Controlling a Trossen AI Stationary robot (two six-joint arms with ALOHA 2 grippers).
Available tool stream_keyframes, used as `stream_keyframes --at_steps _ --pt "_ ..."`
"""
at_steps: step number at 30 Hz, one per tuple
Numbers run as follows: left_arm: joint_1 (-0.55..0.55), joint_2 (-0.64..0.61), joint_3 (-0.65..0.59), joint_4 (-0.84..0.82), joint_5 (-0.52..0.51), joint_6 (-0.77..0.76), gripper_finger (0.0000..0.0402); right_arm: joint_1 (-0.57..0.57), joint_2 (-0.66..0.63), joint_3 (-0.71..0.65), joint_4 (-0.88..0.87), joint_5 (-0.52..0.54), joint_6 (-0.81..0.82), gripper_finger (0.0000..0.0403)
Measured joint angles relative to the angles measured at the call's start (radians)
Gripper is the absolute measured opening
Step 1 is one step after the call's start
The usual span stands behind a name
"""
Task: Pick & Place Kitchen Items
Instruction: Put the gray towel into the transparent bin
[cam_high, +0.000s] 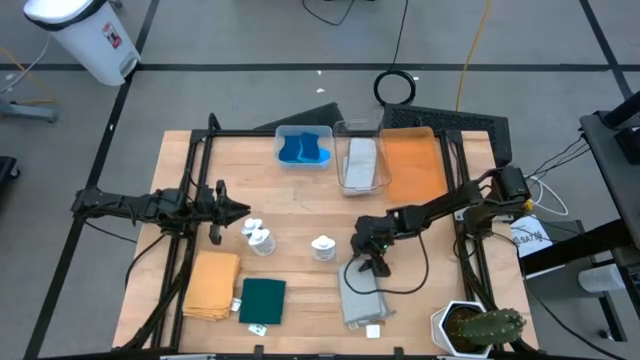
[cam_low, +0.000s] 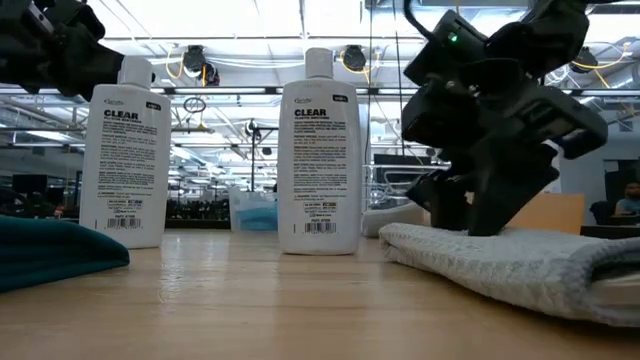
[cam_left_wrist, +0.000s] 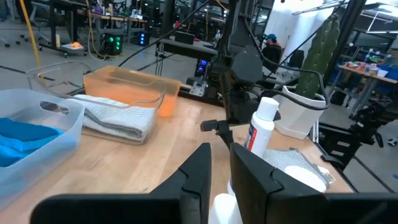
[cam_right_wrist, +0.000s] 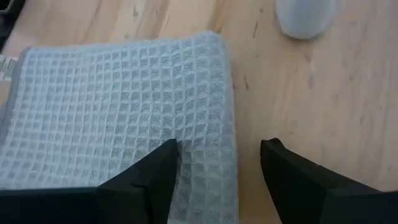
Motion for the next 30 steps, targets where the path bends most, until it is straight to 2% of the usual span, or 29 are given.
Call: stream_keyframes --at_steps 7,19,26,30 --pt "0.000 0.000 0.000 0.003 -0.001 -0.007 0.0062 -0.001 -0.044 -0.001 -0.038 0.002 0.048 0.0208" --pt "0.000 0.000 0.000 0.004 -0.010 -0.026 0.0063 0.007 -0.036 -0.001 0.100 0.004 0.040 0.0208" --pt "0.000 0.000 0.001 0.001 -0.009 -0.026 0.0063 0.012 0.027 0.002 0.094 0.056 0.013 0.0208" --pt "0.000 0.000 0.001 -0.003 -0.009 -0.027 0.0063 0.013 0.055 0.003 0.089 -0.008 0.011 0.0207"
